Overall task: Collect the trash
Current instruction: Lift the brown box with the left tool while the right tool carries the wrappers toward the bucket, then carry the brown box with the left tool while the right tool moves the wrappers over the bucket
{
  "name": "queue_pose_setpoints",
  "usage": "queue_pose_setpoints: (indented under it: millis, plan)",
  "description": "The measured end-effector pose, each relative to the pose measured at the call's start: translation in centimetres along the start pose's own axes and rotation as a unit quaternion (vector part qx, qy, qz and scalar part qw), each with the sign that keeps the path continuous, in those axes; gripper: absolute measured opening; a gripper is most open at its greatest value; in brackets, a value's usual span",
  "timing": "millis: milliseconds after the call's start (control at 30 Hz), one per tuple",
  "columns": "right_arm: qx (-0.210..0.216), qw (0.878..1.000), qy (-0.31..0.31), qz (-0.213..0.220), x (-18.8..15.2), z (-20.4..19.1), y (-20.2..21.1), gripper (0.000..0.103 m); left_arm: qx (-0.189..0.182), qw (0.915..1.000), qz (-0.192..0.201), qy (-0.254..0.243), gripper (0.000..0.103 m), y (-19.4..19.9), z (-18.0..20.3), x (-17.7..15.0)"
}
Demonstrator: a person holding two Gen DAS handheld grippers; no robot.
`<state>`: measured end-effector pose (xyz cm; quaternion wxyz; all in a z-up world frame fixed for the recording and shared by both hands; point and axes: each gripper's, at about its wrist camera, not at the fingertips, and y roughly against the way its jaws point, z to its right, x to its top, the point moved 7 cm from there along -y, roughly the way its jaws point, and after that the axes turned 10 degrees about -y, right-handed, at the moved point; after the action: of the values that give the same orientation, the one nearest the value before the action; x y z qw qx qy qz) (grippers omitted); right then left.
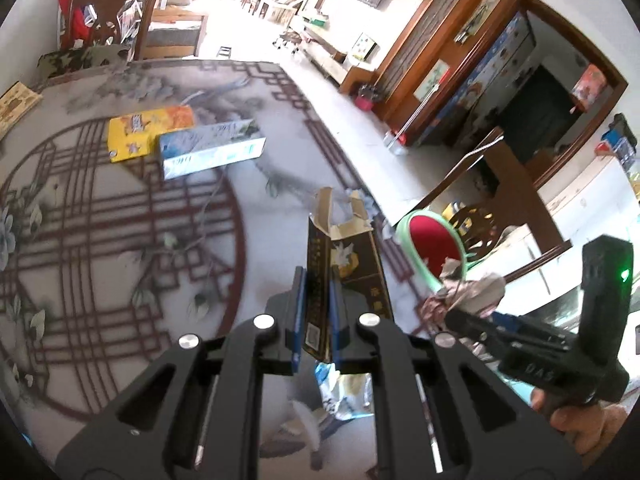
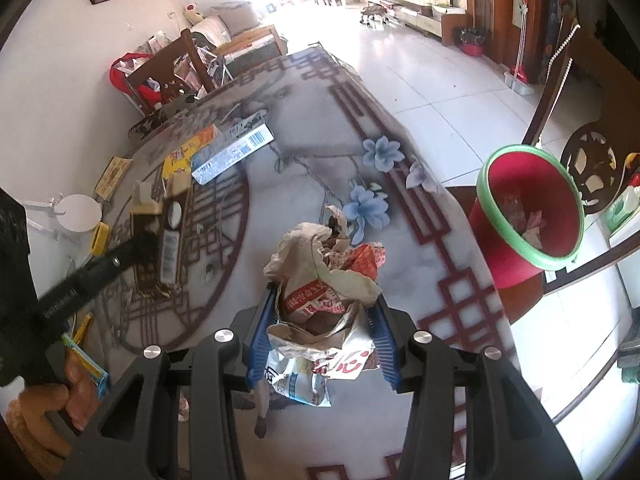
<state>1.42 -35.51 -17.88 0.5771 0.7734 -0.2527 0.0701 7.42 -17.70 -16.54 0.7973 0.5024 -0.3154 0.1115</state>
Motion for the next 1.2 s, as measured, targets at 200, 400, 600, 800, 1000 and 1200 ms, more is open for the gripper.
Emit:
queue_pose_setpoints:
  millis: [200,400,600,800,1000,1200]
  plan:
    - [0.000,1.000,0.000,0.018,1.0,0.7,1.1,0.044,-0.020,0.9997,0.005,0.012,0.010,-0.1,0.3,0.9]
    - [0.000,0.999,-0.018,0.030,2.0,2.4,1.3,0.044,-0.027,0.9996,-0.003,-0.007,0.010,-1.7,2.6,1.9]
    - [-0.015,0.999,-0.039,0.027,3.1,5.1,0.8,0.044,-0.046,0.9984,-0.005,-0.032,0.010,-3.8,6.1,3.5]
    - [-0.022,0.998,-0.050,0.030,4.5,7.2,0.9,0.044,-0.067,0.9963,-0.008,-0.053,0.010,-5.8,9.3,5.0]
    - [-0.023,0.998,-0.056,0.027,5.8,9.0,0.6,0.044,-0.070,0.9958,-0.019,-0.055,0.011,-7.8,10.8,5.5]
    - [-0.024,0.997,-0.062,0.026,7.1,10.8,0.2,0.044,-0.065,0.9962,-0.030,-0.050,0.011,-9.7,11.4,6.0]
